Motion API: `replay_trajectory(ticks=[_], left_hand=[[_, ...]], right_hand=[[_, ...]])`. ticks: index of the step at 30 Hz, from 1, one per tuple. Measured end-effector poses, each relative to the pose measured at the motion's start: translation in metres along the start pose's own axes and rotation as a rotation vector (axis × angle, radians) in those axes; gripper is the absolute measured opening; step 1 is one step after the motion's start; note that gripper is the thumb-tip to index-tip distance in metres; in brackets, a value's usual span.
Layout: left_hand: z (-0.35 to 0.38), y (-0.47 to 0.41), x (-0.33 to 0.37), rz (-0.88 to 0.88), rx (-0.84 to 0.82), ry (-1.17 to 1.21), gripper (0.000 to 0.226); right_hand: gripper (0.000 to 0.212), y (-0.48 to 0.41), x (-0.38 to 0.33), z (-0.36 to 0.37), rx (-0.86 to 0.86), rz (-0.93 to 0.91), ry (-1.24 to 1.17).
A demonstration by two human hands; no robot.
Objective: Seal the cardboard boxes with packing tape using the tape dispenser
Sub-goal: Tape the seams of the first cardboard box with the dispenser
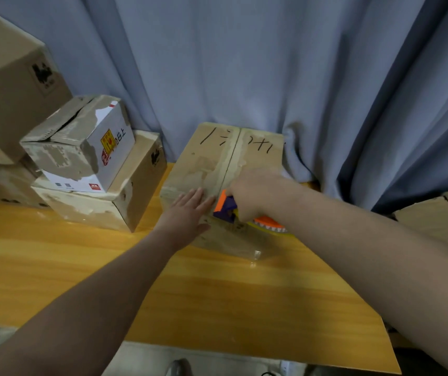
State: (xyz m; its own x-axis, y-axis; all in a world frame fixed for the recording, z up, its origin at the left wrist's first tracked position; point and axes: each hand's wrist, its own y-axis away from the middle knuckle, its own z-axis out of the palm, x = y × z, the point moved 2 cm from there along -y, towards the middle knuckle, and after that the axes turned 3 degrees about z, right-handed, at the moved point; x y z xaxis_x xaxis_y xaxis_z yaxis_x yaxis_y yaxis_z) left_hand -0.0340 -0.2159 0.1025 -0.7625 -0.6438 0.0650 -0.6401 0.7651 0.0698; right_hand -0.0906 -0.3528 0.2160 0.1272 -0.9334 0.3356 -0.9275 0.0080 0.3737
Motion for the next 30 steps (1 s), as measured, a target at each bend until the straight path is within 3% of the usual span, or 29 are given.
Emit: replay_trajectory(ticks=[5,9,23,26,30], left_hand=[[-0.003,-0.002,0.008,-0.027,-0.032,-0.038,0.071],[-0.008,-0.002,0.007,-0.019,-0.049,-0.050,0.071],[-0.003,-0.004,0.023,-0.029,-0.124,-0.217,0.080],[0.000,-0.006,0.038,-0.043,-0.076,-0.197,0.084],[0.002,-0.016,0.072,0.097,-0.009,-0.095,0.080]], right_hand=[[0.060,0.025,0.022,-0.002,0.017,-0.031,-0.019],[0.072,0.054,0.042,0.007,-0.008,0.026,0.001],[0.069,0.056,0.067,0.044,-0.117,0.117,-0.171],[0.064,0.053,0.070,0.048,-0.109,0.144,-0.220],[0.063,0.048,0.071,0.049,-0.066,0.147,-0.233]])
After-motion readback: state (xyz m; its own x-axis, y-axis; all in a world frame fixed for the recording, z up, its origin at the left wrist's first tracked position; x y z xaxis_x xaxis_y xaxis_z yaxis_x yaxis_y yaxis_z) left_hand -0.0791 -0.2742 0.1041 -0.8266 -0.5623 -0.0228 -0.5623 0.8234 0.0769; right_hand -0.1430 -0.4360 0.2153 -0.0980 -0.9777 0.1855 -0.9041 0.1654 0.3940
